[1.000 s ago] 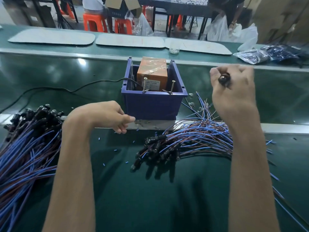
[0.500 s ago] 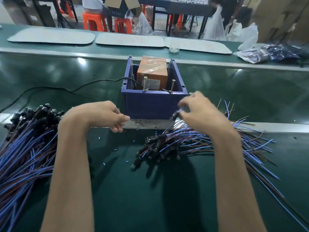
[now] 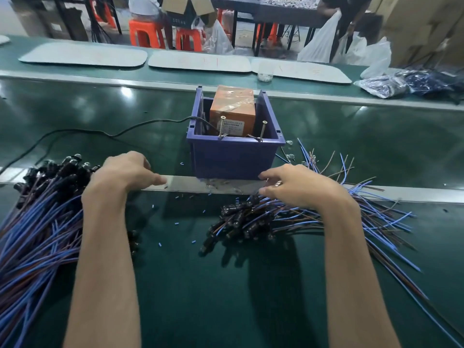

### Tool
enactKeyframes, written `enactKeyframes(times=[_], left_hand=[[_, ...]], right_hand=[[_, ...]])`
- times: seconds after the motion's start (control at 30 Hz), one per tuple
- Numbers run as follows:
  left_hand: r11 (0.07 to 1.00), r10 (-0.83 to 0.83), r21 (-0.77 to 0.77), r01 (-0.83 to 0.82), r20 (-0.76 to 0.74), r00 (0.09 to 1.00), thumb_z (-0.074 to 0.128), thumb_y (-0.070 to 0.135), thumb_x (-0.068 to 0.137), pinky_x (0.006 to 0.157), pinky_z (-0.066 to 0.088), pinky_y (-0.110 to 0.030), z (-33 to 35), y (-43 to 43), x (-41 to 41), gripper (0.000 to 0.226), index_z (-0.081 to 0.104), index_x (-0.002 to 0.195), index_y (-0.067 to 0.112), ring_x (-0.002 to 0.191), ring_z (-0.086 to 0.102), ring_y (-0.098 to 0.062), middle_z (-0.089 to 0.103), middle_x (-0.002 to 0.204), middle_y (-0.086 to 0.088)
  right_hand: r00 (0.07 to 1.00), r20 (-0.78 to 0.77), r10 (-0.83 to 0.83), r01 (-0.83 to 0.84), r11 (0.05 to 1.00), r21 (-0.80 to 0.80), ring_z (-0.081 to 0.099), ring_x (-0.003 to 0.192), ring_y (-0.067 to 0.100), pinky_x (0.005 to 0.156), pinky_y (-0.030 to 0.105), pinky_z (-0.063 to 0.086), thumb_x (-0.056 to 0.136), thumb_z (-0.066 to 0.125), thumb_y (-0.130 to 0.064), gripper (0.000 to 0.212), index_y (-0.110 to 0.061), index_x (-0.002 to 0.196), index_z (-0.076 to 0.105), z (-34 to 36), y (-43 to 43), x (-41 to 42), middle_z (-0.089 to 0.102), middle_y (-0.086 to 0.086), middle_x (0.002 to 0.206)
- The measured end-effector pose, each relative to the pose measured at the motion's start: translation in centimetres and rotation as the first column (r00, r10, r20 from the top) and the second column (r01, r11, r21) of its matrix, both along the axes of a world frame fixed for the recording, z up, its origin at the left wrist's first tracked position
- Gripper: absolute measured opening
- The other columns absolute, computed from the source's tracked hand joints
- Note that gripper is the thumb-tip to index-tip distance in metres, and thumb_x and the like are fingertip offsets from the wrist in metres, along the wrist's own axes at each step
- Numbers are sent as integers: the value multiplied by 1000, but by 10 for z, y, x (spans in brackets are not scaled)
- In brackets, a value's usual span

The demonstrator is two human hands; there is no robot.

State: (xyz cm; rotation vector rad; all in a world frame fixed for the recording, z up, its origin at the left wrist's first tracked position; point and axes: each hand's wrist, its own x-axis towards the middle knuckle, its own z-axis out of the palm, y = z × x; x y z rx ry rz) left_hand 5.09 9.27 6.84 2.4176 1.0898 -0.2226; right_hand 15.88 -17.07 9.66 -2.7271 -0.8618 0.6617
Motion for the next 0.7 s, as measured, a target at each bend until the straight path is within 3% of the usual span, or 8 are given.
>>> enactKeyframes(times=[0.1,0.3,0.47,0.6,0.7], left_hand=[[999,34,1,-34,-21,999,81,39,73,103,41,-40,-2,7,-6,58,59,122,17,119,53,-28,59,129,-9],[997,30,-65,-30,-4,1000,83,18,73,104,42,-41,-14,24,-8,35,63,103,20,112,58,-29,64,120,-10],[994,97,-56,-91,128,987,78,4,74,102,43,-37,-25,38,-17,30,65,97,18,107,59,-29,67,106,-8],[989,148,-44,-143,151,977,73,-2,74,101,46,-42,-26,36,-17,31,63,80,27,105,61,-31,69,105,-10],[987,159,-42,-154,180,971,71,-1,74,99,47,-43,-23,32,-17,33,64,78,30,104,61,-31,70,102,-10]], right_hand=[[1000,-8,12,-12,1000,1,50,121,18,96,31,38,95,53,-43,47,-31,139,46,1,-2,0,57,-5,132],[999,-20,25,-25,1000,-5,50,121,18,100,35,40,93,54,-48,52,-32,141,43,1,-2,1,55,-4,134],[999,-33,39,-40,999,-5,48,124,17,104,36,39,93,53,-50,54,-32,142,41,1,-4,1,53,-6,137],[998,-46,32,-32,999,18,50,120,14,96,30,39,92,53,-50,54,-33,142,41,-1,-5,2,55,-10,133],[999,-41,31,-30,999,22,51,118,13,91,29,38,92,53,-52,55,-34,142,40,0,-6,2,56,-11,132]])
